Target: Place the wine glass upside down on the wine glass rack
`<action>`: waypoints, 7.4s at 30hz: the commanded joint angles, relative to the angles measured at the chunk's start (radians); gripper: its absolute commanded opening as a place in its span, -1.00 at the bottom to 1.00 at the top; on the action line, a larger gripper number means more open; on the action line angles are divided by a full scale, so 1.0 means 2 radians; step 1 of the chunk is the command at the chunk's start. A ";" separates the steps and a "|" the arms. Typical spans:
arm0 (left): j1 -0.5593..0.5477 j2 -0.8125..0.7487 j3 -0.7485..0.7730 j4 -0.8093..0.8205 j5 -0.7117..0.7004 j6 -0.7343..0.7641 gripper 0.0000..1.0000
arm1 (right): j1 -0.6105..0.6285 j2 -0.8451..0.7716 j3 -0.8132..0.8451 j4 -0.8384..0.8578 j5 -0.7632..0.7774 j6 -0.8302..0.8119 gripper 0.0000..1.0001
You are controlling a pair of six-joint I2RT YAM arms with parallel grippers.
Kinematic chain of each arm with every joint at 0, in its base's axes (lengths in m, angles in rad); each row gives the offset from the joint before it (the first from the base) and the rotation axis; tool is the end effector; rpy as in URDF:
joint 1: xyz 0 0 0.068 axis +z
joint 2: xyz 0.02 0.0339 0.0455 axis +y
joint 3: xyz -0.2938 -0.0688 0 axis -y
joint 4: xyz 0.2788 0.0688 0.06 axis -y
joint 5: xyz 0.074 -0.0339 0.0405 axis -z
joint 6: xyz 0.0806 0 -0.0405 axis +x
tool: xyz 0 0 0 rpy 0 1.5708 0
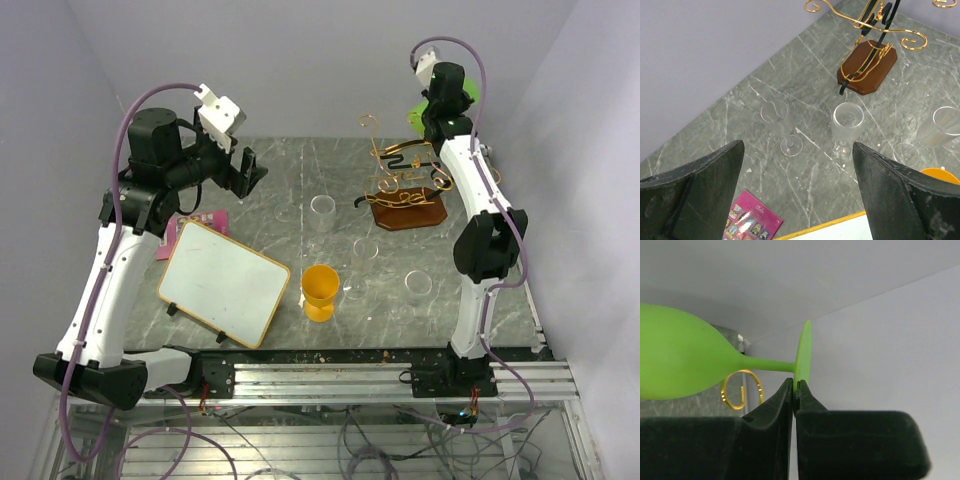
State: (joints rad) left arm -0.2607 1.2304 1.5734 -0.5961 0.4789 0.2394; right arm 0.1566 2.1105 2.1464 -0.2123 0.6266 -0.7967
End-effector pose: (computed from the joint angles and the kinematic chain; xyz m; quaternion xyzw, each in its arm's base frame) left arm 0.2853 -0.1146 0.5043 0.3308 0.7083 -0.1939 0.5927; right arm 0.5848 0.0445 0.4111 -0.1588 0.7388 -0.4165 0.5055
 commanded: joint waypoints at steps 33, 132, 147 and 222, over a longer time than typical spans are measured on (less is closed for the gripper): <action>0.002 -0.021 -0.020 0.001 0.021 0.009 0.99 | 0.010 -0.071 -0.088 -0.063 0.016 0.005 -1.00; 0.002 -0.014 -0.018 -0.012 0.012 0.029 0.99 | -0.013 0.032 0.015 -0.053 -0.055 -0.029 -0.99; 0.002 -0.013 -0.021 -0.014 0.012 0.032 0.99 | -0.013 -0.007 -0.061 0.016 -0.092 -0.100 -0.98; 0.002 -0.028 -0.039 -0.011 0.014 0.034 0.99 | -0.018 -0.050 -0.099 -0.038 -0.071 0.002 -0.33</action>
State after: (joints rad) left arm -0.2588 1.1950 1.5051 -0.6266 0.4946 0.2970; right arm 0.1238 2.0239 1.9274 -0.3187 0.4458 -0.8192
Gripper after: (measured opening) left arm 0.997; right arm 0.332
